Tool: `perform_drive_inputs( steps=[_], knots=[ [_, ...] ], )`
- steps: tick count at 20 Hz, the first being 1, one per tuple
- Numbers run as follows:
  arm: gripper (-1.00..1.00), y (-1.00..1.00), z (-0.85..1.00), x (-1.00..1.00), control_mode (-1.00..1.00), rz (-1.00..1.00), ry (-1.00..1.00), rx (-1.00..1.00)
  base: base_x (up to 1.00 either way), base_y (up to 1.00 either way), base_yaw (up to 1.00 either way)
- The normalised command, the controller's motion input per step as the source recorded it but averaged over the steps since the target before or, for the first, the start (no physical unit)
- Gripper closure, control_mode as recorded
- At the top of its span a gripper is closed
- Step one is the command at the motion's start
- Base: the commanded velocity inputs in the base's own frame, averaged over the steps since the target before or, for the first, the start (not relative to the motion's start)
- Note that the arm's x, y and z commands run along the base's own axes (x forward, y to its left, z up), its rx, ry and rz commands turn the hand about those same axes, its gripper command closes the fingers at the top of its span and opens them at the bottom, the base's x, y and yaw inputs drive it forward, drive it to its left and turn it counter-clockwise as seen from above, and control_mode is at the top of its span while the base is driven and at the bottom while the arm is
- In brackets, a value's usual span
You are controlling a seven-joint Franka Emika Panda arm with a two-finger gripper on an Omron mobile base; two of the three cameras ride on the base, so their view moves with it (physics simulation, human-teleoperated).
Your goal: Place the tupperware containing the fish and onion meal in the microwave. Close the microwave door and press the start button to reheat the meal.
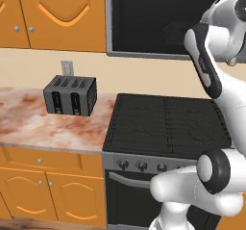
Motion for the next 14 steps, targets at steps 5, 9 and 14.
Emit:
perform_drive_inputs(
  steps=[5,9,14],
  knots=[
    [-1.0,-0.26,-0.15,-1.0,-1.0,-0.05,-0.42,-0.04,0.0,0.0,0.0],
    [-1.0,-0.61,-0.04,-1.0,-1.0,-0.02,-0.22,0.0,0.0,0.0,0.0],
    [-1.0,-0.61,-0.01,-0.82,-1.0,0.0,-0.16,0.0,0.0,0.0,0.0]
  ],
)
